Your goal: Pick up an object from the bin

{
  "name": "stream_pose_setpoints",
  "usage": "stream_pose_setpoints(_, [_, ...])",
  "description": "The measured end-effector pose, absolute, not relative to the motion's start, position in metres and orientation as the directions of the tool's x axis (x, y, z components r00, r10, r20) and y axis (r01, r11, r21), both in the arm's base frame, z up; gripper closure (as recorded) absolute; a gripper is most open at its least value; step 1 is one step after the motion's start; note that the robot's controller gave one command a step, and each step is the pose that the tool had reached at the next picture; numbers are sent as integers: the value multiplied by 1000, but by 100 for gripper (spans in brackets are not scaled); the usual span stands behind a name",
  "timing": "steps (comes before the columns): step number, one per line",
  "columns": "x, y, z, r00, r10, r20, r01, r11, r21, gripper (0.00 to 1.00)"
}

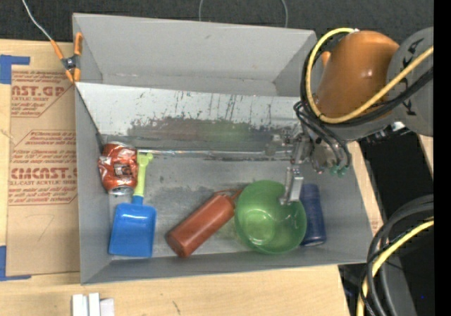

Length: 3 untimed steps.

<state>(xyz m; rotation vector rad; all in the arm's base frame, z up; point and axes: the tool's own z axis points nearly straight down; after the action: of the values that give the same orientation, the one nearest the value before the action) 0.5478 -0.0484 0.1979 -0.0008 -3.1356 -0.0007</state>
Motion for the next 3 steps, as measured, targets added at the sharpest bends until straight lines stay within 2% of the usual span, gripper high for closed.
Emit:
stream_pose_setpoints(1, [549,-48,203,-1000,-1,-2,-1,1000,0,0])
stream_pose_setpoints(2, [538,-54,124,-999,-39,-1,-39,999,0,0])
stream_pose_setpoints(3, [506,-65,96,-985,175,-1,175,985,1,0])
